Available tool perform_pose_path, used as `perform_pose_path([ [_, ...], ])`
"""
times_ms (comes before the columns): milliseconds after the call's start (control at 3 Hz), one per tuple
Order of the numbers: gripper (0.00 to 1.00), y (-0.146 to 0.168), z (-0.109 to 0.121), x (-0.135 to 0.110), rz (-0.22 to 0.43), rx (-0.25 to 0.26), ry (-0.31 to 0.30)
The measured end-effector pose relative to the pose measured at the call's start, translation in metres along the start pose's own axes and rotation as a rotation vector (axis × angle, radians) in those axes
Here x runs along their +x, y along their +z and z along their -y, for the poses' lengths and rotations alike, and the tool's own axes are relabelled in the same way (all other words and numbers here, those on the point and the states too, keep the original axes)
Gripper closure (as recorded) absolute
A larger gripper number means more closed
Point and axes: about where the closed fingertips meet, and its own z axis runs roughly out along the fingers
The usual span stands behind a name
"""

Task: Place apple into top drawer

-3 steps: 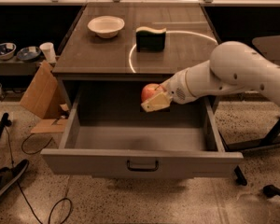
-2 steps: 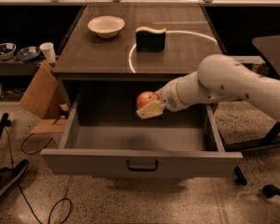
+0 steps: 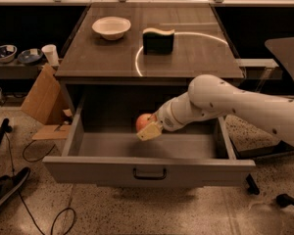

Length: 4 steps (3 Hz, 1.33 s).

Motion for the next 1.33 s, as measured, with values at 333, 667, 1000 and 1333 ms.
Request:
perform_pose_path([
  [333, 1.0, 0.017, -0.005, 0.016, -0.052, -0.052, -0.008],
  [667, 1.0, 0.028, -0.006, 0.028, -0.092, -0.107, -0.015],
  [1000, 1.0, 0.033, -0.008, 0.042, -0.138, -0.216, -0.029],
  [1333, 1.0, 0.036, -0.013, 0.057, -0.173, -0.316, -0.045],
])
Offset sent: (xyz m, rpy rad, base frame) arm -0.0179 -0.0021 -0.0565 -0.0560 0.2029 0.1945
